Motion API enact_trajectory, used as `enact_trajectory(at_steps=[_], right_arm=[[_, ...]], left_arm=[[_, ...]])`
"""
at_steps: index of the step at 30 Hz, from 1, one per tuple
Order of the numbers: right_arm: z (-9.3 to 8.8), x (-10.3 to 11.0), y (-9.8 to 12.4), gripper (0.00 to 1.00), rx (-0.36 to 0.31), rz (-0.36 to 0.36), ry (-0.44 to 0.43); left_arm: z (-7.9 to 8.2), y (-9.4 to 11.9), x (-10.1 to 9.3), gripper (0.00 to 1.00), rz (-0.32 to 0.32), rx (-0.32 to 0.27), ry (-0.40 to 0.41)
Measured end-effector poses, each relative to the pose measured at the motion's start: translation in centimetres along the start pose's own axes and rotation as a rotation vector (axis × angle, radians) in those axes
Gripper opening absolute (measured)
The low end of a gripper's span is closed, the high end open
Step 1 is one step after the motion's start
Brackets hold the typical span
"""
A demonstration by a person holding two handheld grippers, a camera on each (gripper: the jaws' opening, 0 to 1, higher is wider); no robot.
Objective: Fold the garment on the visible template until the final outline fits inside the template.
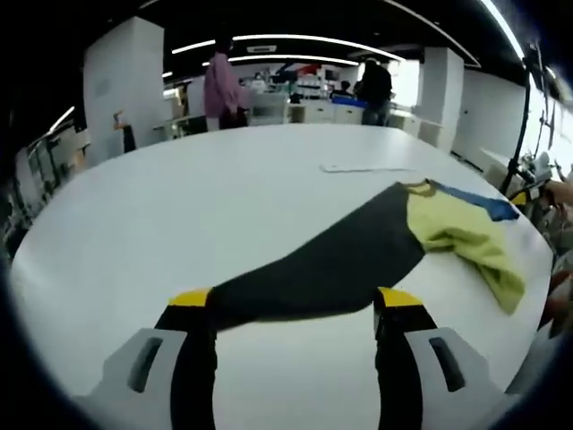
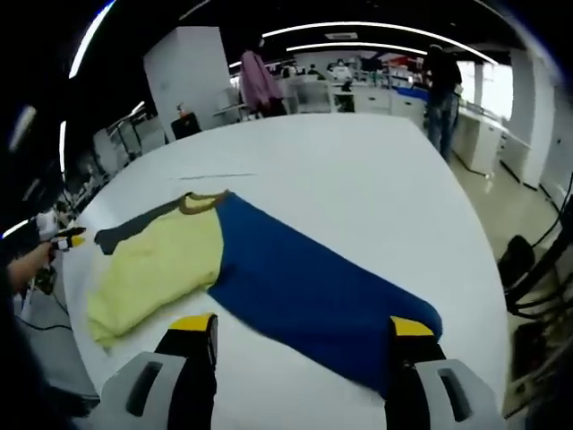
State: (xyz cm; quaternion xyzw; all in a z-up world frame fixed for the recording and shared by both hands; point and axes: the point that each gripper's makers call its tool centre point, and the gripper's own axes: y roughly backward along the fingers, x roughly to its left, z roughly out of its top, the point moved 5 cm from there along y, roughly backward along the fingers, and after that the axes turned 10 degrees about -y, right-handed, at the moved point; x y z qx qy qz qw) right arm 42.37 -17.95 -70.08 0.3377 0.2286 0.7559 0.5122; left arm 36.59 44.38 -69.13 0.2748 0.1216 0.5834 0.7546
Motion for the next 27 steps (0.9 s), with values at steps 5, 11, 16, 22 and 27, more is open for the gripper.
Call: enact_trajectory(at_steps=[5,11,16,22,27], right_arm=[[-0.1,2.5,0.5,0.86,-0.025,0.075,0.044],[-0.5,5.1,1.1,0.96,-0.061,0.159,0.077],[-0.8,6.7,1.7,0.99,-0.088,0.209,0.136],[-1.6,8.8,2.5,0.99,-0.092,0.253,0.198],[-2.3,10.0,3.1,0.99,-0.091,0.281,0.235]], left_arm=[[0.3,0.4,-2.0,0.76,-0.057,-0.031,-0.044],[0.1,0.6,-4.8,0.80,-0.130,-0.049,-0.060],[0.6,0.6,-7.5,0.80,-0.169,-0.069,-0.085],[1.2,0.4,-10.4,0.79,-0.216,-0.084,-0.123],[1.9,0.3,-12.7,0.77,-0.262,-0.109,-0.141]])
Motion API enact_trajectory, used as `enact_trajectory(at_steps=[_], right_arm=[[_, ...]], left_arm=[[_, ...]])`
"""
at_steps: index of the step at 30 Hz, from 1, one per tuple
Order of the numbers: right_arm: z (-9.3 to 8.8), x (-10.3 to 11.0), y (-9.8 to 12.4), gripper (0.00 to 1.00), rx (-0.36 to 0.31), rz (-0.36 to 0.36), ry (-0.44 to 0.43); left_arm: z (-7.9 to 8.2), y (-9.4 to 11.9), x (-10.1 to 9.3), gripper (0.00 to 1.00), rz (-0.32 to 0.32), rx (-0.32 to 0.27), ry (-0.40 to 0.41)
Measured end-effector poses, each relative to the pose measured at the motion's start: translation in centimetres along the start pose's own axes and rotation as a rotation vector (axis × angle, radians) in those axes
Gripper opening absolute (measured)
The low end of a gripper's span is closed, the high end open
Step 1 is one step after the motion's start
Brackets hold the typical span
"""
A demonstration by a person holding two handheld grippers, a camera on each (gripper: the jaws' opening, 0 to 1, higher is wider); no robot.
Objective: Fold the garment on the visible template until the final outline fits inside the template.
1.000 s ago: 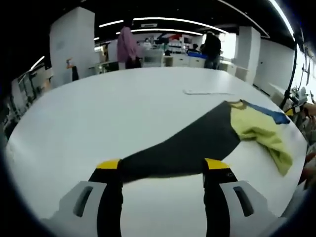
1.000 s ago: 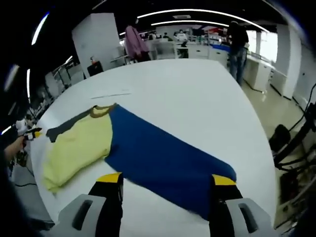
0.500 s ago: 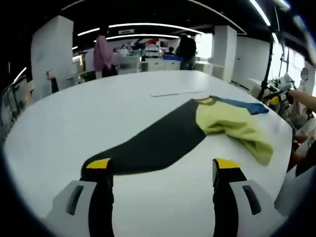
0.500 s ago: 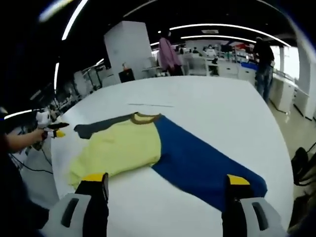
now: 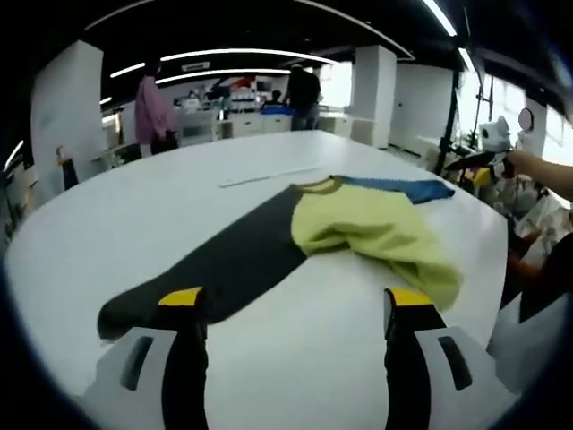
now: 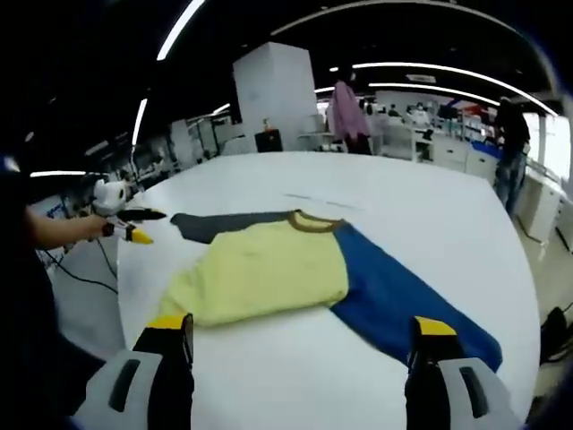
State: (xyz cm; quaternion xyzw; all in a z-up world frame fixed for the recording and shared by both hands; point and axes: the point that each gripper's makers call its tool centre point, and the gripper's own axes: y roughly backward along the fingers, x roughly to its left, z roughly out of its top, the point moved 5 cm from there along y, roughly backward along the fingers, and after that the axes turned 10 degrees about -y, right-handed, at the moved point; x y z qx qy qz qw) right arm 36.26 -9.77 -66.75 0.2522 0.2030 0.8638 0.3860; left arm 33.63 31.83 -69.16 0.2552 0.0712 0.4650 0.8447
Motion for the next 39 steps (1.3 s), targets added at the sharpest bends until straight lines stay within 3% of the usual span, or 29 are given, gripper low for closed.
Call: enact_trajectory(at_steps=[12,25,36,39], right_arm=[[-0.5,2.8,0.4,0.99,-0.031,0.082,0.019],[-2.0,4.8,0.1,0.99,-0.038,0.092,0.037],[-2.7,5.8,-0.2,0.99,-0.023,0.096,0.051],[-3.0,6.1,-0.3,0.99,-0.023,0.097,0.046]], left_arm=[[1.6,-3.1,-5.4,0.74,-0.147,-0.043,-0.032],[3.7,-5.7,-11.1,0.65,-0.243,-0.079,-0.073],[4.3,-7.9,-15.1,0.56,-0.297,-0.047,-0.199],[4.1,-8.5,-16.0,0.51,-0.318,-0.014,-0.231]])
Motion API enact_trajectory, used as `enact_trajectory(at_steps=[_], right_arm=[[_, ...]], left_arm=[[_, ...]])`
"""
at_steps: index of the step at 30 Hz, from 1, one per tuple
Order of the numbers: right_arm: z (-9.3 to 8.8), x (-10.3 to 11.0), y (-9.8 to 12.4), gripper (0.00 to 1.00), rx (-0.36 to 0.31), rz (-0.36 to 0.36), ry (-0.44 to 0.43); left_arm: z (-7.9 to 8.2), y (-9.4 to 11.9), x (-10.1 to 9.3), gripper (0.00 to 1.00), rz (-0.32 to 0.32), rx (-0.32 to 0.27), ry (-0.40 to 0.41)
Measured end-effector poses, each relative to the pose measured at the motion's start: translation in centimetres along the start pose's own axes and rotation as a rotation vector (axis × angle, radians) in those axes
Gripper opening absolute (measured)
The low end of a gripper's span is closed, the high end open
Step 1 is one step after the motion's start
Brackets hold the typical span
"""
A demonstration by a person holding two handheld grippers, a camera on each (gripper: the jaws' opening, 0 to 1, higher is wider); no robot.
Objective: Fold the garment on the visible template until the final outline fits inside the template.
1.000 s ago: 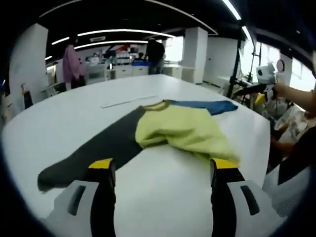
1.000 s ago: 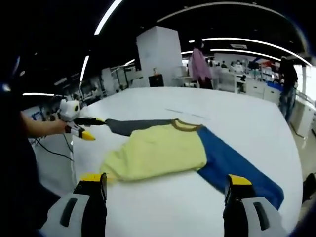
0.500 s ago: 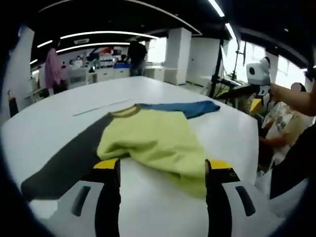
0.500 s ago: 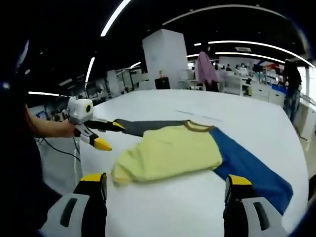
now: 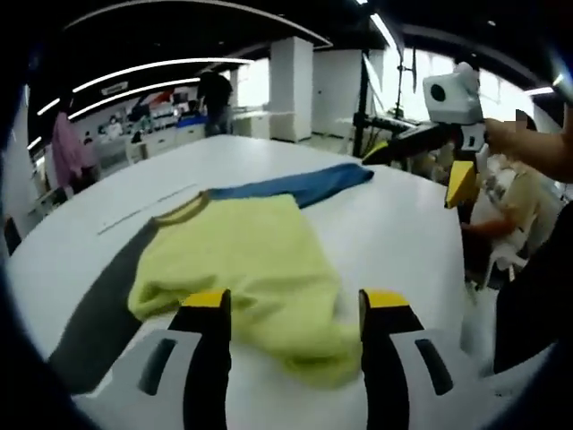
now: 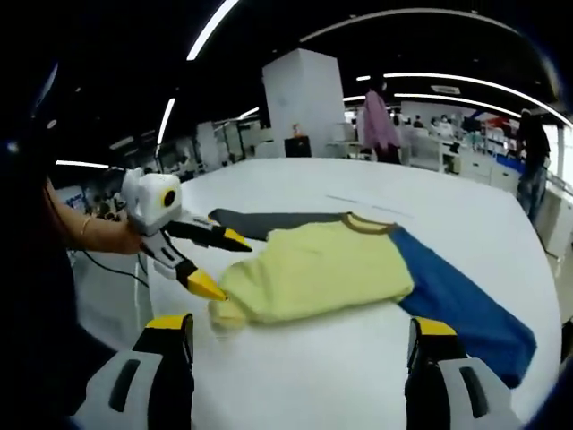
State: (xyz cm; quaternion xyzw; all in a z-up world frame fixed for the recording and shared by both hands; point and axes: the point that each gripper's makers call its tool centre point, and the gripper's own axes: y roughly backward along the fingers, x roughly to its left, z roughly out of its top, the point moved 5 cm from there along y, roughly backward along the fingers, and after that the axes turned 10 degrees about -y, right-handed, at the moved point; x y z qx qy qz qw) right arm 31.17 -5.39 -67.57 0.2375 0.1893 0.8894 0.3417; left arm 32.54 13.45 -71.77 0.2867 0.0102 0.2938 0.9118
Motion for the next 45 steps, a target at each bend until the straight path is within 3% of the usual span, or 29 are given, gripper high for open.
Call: enact_trajectory(at_steps=[7,13,20,27,30,36,40,45], right_arm=[[-0.5,0.0,0.1,0.99,0.008,-0.010,-0.008],[-1.0,0.0,0.1,0.99,0.020,-0.024,-0.010],[-1.2,-0.1,0.0,0.99,0.020,-0.032,-0.018],[-1.4,-0.3,0.0,0.99,0.026,-0.041,-0.013],[-1.4,-0.3,-0.1,0.99,0.029,-0.047,-0.013],[-1.7,-0.4,-0.1,0.99,0.037,-0.053,-0.019],[-1.8,-0.5,-0.2,0.99,0.035,-0.056,-0.024],[-1.8,-0.6,-0.3,0.99,0.034,-0.059,-0.023]], left_arm=[[0.1,-1.7,-1.2,0.48,-0.037,0.016,-0.035],[-1.0,-3.0,-1.4,0.41,-0.045,0.118,-0.115],[-1.6,-3.7,-1.2,0.35,-0.052,0.136,-0.065],[-2.1,-4.2,-1.5,0.30,-0.054,0.162,-0.108],[-2.4,-4.3,-1.5,0.26,-0.047,0.190,-0.174],[-2.3,-4.4,-1.8,0.16,-0.050,0.182,-0.174],[-1.8,-3.9,-1.2,0.01,-0.053,0.165,-0.134],[-0.7,-3.1,-0.3,0.00,-0.075,0.124,-0.087]])
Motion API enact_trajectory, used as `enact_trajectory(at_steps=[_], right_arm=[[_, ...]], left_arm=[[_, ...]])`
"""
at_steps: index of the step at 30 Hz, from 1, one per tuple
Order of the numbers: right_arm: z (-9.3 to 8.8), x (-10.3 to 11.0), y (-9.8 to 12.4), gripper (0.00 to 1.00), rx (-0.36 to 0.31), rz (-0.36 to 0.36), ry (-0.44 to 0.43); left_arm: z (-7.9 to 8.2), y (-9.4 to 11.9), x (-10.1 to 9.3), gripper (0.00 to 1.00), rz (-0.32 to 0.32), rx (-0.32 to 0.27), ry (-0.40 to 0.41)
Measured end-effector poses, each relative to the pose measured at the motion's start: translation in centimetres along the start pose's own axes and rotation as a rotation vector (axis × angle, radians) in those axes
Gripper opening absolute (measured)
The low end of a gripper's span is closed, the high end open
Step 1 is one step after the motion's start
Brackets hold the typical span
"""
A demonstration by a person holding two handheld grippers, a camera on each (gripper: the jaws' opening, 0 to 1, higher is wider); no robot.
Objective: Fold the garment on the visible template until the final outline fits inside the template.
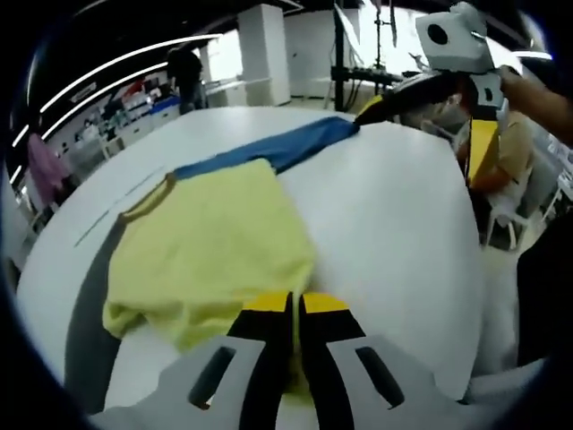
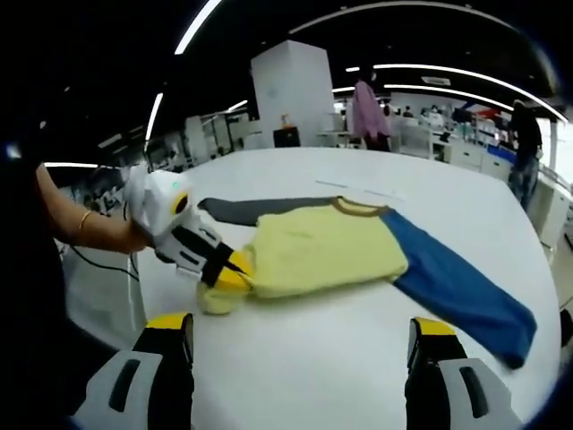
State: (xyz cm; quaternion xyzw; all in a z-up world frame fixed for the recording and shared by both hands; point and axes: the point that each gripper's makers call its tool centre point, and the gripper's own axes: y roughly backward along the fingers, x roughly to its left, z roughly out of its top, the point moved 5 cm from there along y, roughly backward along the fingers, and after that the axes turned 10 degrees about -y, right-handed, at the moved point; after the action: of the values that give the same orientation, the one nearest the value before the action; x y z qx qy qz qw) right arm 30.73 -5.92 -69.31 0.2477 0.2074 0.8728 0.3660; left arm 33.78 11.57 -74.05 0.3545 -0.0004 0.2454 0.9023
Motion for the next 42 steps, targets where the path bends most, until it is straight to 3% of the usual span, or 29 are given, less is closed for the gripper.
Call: enact_trajectory(at_steps=[7,16,23,30,42], right_arm=[[0.2,-0.1,0.0,0.99,-0.004,-0.003,-0.001],[0.3,-0.1,-0.4,0.99,0.000,0.000,-0.002],[0.2,-0.2,-0.6,0.97,0.002,0.001,-0.013],[0.1,-0.2,-1.1,0.97,0.010,0.008,-0.017],[0.3,-0.2,-2.6,0.91,0.005,0.016,-0.040]], left_arm=[[2.2,2.2,2.0,0.00,-0.037,-0.104,0.080],[3.8,3.9,6.8,0.00,-0.028,-0.161,0.141],[4.1,3.6,10.0,0.00,-0.025,-0.171,0.198],[4.0,2.3,12.6,0.00,-0.002,-0.201,0.333],[3.2,-0.4,15.9,0.00,0.085,-0.204,0.481]])
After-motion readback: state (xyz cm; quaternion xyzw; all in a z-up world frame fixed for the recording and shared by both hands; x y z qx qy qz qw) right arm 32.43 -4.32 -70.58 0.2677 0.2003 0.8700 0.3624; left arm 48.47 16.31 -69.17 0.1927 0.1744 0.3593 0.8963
